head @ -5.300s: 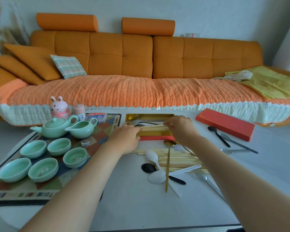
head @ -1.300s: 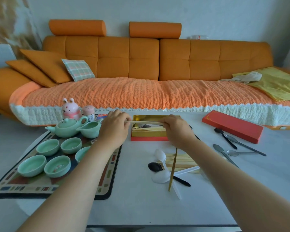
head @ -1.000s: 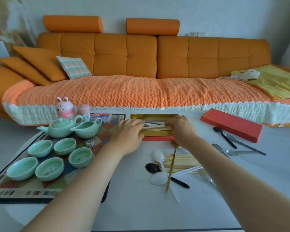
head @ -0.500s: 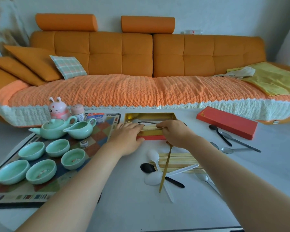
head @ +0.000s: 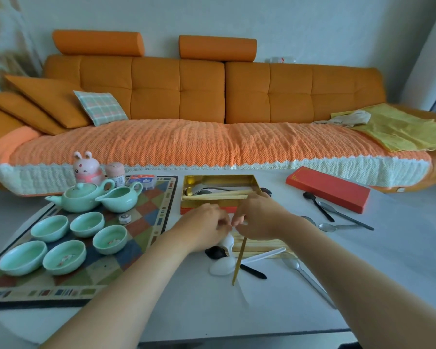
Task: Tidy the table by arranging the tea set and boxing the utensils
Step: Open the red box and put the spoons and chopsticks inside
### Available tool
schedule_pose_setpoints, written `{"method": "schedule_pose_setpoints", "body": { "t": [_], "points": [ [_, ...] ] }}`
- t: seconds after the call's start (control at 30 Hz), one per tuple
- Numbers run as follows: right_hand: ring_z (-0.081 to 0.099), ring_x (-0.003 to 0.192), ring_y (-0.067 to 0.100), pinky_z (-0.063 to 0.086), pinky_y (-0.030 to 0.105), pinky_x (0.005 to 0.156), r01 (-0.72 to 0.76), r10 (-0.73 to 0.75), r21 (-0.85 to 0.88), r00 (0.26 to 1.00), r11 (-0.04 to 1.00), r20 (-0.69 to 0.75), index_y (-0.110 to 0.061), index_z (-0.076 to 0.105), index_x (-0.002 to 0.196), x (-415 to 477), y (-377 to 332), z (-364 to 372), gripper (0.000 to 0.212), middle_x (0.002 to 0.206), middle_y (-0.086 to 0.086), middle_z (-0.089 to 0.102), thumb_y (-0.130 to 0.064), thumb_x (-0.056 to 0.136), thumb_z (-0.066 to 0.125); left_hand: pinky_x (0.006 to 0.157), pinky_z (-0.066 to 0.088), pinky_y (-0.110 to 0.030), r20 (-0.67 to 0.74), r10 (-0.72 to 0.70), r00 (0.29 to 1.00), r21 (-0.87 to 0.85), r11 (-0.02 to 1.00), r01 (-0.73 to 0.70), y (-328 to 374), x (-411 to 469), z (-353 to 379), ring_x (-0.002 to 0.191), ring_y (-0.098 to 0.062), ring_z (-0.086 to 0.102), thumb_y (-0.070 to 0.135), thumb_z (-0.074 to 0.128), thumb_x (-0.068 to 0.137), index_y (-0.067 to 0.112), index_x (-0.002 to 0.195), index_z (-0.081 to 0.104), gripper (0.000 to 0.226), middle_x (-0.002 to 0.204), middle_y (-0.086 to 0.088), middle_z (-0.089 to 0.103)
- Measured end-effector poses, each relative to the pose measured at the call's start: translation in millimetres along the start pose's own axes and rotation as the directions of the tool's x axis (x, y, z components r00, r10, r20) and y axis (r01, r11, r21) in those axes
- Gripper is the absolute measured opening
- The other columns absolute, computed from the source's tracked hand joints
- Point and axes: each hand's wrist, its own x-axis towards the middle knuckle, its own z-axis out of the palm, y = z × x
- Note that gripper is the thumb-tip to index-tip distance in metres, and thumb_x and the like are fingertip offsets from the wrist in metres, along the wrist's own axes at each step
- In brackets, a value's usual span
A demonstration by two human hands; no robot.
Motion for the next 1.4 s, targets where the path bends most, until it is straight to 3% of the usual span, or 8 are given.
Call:
{"method": "schedule_pose_setpoints", "body": {
  "t": [0.2, 0.37, 0.6, 0.83, 1.03, 1.17, 1.23, 1.4],
  "points": [
    [0.048, 0.103, 0.010, 0.031, 0.035, 0.097, -0.030, 0.033, -0.056, 0.998, 0.998, 0.046, -0.040, 0.075, 0.092, -5, -1, -4, 0.020, 0.099, -0.024, 0.068, -0.040, 0.086, 0.056, 0.083, 0.041, -0.026, 0.066, -0.066, 0.996, 0.007, 0.998, 0.066, -6, -7, -9, 0.102, -0.008, 0.049, 0.026, 0.049, 0.095, 0.034, 0.119, 0.061, 0.028, 0.115, 0.014, 0.053],
    [0.049, 0.108, 0.015, 0.033, 0.039, 0.099, -0.102, 0.102, -0.074, 0.995, 0.992, 0.005, -0.039, 0.073, 0.096, 2, -9, 4, 0.020, 0.102, -0.017, 0.068, -0.044, 0.091, 0.054, 0.090, 0.042, -0.026, 0.029, -0.121, 0.992, -0.091, 0.988, 0.123, -8, -9, -6, 0.113, -0.012, 0.054, 0.034, 0.048, 0.099, 0.030, 0.130, 0.060, 0.034, 0.127, 0.009, 0.056],
    [0.049, 0.105, 0.015, 0.035, 0.039, 0.097, -0.084, 0.083, -0.016, 0.995, 0.996, -0.056, -0.037, 0.072, 0.103, 9, -25, 12, 0.021, 0.102, -0.016, 0.069, -0.046, 0.095, 0.054, 0.082, 0.053, -0.037, -0.001, -0.136, 0.991, -0.005, 0.991, 0.136, -10, -7, -5, 0.091, -0.012, 0.059, 0.031, 0.059, 0.094, 0.030, 0.095, 0.073, 0.015, 0.103, 0.011, 0.062],
    [0.049, 0.113, 0.014, 0.030, 0.039, 0.106, -0.090, 0.090, 0.031, 0.996, 0.995, 0.022, -0.033, 0.069, 0.115, 8, -17, 5, 0.024, 0.110, -0.016, 0.066, -0.039, 0.093, 0.061, 0.066, 0.044, -0.027, -0.023, -0.158, 0.987, 0.128, 0.979, 0.159, -37, -9, -19, 0.086, -0.013, 0.056, 0.024, 0.060, 0.094, 0.028, 0.097, 0.063, 0.006, 0.097, 0.009, 0.061],
    [0.051, 0.107, 0.011, 0.035, 0.036, 0.105, -0.134, 0.132, 0.056, 0.991, 0.989, 0.032, -0.030, 0.068, 0.115, 7, -9, 3, 0.023, 0.110, -0.013, 0.064, -0.035, 0.095, 0.058, 0.071, 0.049, -0.030, -0.039, -0.257, 0.966, -0.089, 0.963, 0.253, -63, -15, -45, 0.083, -0.010, 0.060, 0.028, 0.058, 0.095, 0.033, 0.087, 0.060, 0.010, 0.089, 0.011, 0.063],
    [0.060, 0.091, 0.014, 0.050, 0.034, 0.088, -0.177, 0.171, 0.178, 0.984, 0.968, 0.048, -0.027, 0.069, 0.115, 11, -9, 3, 0.023, 0.105, -0.008, 0.068, -0.032, 0.097, 0.056, 0.056, 0.037, -0.029, -0.162, -0.317, 0.934, -0.237, 0.932, 0.275, -66, -18, -55, 0.063, -0.011, 0.052, 0.025, 0.050, 0.099, 0.029, 0.092, 0.060, 0.012, 0.077, 0.008, 0.058],
    [0.063, 0.084, 0.019, 0.052, 0.032, 0.075, -0.192, 0.202, 0.298, 0.979, 0.935, -0.005, -0.022, 0.068, 0.117, 15, -10, 1, 0.024, 0.107, 0.001, 0.069, -0.024, 0.100, 0.052, 0.053, 0.032, -0.028, -0.224, -0.349, 0.910, -0.272, 0.919, 0.286, -66, -18, -54, 0.059, -0.009, 0.046, 0.025, 0.048, 0.100, 0.026, 0.095, 0.059, 0.012, 0.073, 0.010, 0.052],
    [0.057, 0.104, 0.021, 0.040, 0.025, 0.083, -0.137, 0.243, 0.411, 0.945, 0.901, -0.220, -0.015, 0.064, 0.127, 27, -6, 0, 0.034, 0.116, 0.004, 0.062, -0.008, 0.101, 0.044, 0.060, 0.038, -0.024, -0.344, -0.368, 0.864, -0.313, 0.912, 0.264, -70, -12, -49, 0.076, -0.003, 0.052, 0.026, 0.048, 0.100, 0.025, 0.098, 0.058, 0.010, 0.089, 0.013, 0.058]
  ]
}}
